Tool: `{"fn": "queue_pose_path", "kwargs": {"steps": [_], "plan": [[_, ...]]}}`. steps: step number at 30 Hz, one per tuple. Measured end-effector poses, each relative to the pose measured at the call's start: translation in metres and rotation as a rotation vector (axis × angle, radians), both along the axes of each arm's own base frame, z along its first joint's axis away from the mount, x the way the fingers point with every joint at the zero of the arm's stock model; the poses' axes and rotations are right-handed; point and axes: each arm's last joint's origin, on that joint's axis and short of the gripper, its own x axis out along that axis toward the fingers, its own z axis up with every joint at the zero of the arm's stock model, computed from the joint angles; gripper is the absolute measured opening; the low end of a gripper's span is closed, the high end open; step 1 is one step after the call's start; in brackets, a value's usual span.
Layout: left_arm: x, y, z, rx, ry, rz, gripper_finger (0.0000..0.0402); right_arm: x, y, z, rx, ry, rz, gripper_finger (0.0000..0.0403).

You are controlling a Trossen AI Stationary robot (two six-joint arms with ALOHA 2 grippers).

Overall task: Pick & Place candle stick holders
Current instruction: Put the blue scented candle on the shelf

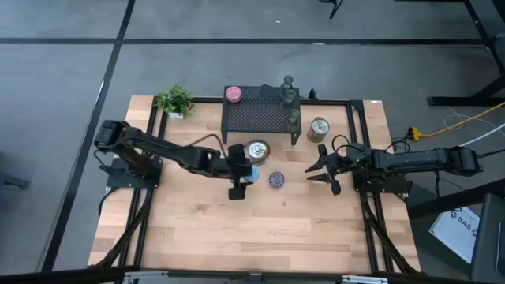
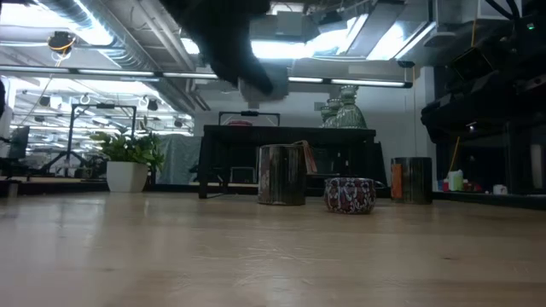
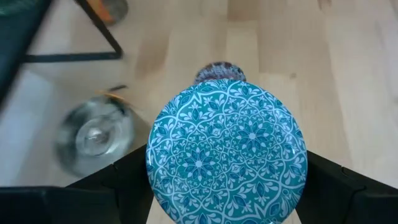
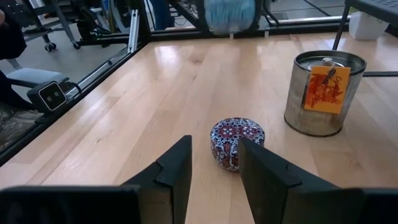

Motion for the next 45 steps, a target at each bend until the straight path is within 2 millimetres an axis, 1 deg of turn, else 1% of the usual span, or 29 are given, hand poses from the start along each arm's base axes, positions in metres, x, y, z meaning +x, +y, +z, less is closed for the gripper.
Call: {"fn": "queue_pose_path", "kwargs": {"steps": [5,8,11,15,22,27,34,39,45], "plan": [[-0.020,0.005,0.030,0.040,-0.062,0.029,0.0292,0.000,0.000,0.000,0.000,0.002,0.000,0.0132],[-0.031,0.009,0.043,0.086,-0.082,0.073,0.0292,0.000,0.000,0.000,0.000,0.003,0.000,0.0132],[-0.039,0.015,0.050,0.122,-0.084,0.110,0.0292,0.000,0.000,0.000,0.001,0.005,0.000,0.0132],[-0.043,0.026,0.056,0.125,-0.098,0.148,0.0292,0.000,0.000,-0.001,0.001,0.006,0.000,0.0132],[-0.044,0.056,0.056,0.159,-0.073,0.222,0.0292,0.000,0.000,-0.001,0.001,0.006,0.000,0.0132],[-0.047,0.084,0.056,0.146,-0.065,0.282,0.0292,0.000,0.000,-0.001,0.001,0.006,0.000,0.0132],[-0.054,0.121,0.055,0.142,-0.056,0.422,0.0294,0.000,0.000,-0.001,0.001,0.006,0.000,0.0132],[-0.059,0.139,0.054,0.089,-0.064,0.467,0.0295,0.000,0.000,-0.001,0.001,0.006,0.000,0.0132],[-0.058,0.157,0.044,0.041,-0.059,0.581,0.0296,0.000,0.000,-0.001,0.001,0.006,0.000,0.0132]]}}
